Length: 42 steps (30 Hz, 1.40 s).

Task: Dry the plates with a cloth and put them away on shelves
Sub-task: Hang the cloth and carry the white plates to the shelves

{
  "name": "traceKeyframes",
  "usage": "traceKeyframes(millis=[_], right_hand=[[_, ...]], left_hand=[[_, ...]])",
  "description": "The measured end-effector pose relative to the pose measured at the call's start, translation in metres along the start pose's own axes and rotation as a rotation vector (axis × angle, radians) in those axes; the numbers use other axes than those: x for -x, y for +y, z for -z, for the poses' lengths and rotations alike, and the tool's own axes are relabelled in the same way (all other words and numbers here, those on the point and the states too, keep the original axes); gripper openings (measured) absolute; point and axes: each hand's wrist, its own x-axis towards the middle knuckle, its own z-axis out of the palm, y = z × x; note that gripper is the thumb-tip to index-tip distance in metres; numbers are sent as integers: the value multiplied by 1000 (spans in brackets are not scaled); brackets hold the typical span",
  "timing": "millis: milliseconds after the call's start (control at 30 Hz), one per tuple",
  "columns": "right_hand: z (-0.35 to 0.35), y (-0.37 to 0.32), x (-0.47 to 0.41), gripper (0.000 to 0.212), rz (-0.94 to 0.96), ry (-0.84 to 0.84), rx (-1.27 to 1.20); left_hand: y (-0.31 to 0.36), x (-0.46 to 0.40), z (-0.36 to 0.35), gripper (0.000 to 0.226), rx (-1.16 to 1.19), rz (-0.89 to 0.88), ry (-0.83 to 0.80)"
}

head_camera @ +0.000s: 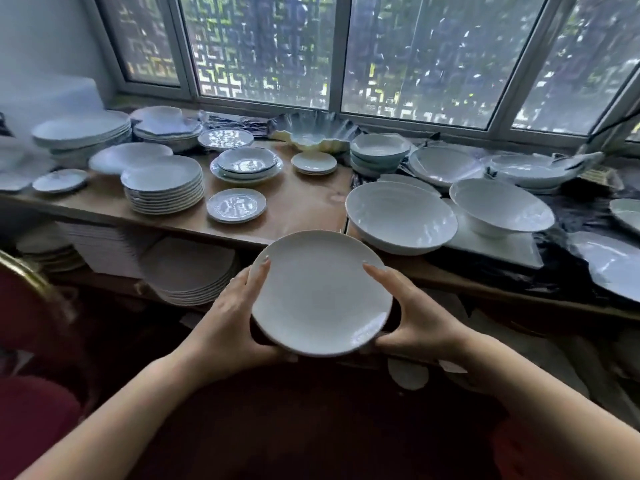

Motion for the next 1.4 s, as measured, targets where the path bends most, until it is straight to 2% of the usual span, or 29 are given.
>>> traceKeyframes(millis=[233, 633, 967, 1167, 1300, 1400], right_hand=[[-26, -1, -116, 106, -8, 32, -16], [-74, 6, -287, 110, -54, 4, -46], [-108, 78, -423, 110, -41, -98, -24], [-133, 123, -511, 111, 92, -97, 42], [-151, 154, -556, 120, 70, -187, 102], [-161, 173, -586, 119, 72, -259, 112]], left_hand=[[-89, -77, 44, 140, 6, 5, -30], [-231, -185, 104, 134, -18, -16, -100], [-324, -271, 93, 134, -89, 111, -137], [-380, -322, 76, 132, -149, 261, -170], [-411, -345, 63, 130, -171, 332, -177], [-432, -359, 53, 131, -177, 411, -197]])
